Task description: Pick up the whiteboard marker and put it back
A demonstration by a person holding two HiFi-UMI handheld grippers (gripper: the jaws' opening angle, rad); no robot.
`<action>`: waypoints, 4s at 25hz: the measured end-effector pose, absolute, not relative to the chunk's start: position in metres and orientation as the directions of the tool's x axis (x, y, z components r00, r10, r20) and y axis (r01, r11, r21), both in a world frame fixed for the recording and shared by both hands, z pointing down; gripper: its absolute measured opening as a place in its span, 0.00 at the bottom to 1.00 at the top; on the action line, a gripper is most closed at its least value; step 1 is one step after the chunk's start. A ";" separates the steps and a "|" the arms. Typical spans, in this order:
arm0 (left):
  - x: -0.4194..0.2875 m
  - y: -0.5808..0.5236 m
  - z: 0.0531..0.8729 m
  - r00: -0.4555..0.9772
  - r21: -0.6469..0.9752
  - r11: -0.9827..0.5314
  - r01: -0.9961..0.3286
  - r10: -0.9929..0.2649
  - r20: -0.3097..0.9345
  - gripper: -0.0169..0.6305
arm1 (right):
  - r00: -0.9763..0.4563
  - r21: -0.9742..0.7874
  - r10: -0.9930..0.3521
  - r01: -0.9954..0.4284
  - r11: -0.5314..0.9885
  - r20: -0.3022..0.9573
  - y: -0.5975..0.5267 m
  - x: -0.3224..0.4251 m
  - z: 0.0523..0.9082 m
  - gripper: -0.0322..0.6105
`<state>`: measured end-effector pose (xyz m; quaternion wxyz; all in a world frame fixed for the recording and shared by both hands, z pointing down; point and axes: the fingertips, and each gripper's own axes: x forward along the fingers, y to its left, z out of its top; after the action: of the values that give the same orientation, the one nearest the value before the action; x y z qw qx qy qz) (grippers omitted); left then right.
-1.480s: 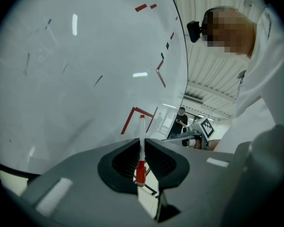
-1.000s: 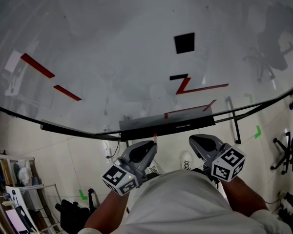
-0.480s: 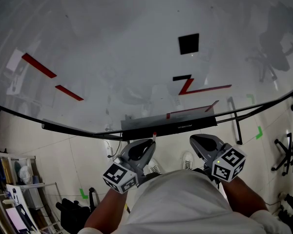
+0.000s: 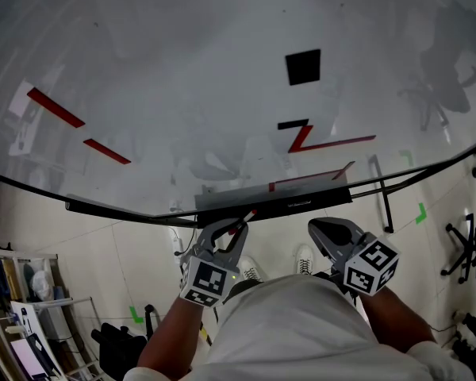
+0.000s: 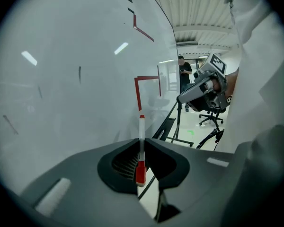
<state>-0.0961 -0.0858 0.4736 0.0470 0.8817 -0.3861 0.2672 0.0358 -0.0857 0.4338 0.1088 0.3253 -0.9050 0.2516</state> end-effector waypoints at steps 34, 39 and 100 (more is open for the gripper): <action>-0.078 -0.105 0.571 0.257 -0.484 -0.859 -0.170 -0.512 0.819 0.11 | -0.752 -0.380 -0.553 -0.659 0.650 0.359 -0.082 0.047 0.433 0.05; -0.084 -0.107 0.584 0.214 -0.478 -0.865 -0.150 -0.501 0.838 0.11 | -0.751 -0.385 -0.556 -0.660 0.645 0.357 -0.082 0.048 0.435 0.05; -0.087 -0.078 0.432 0.672 0.382 -0.563 -0.733 -0.689 0.272 0.05 | -0.762 -0.383 -0.560 -0.647 0.659 0.325 -0.094 0.032 0.419 0.05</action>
<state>-0.0872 -0.0779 0.4317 0.2373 0.8829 -0.4026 0.0457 0.0323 -0.0944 0.4194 0.0896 0.3331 -0.9063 0.2443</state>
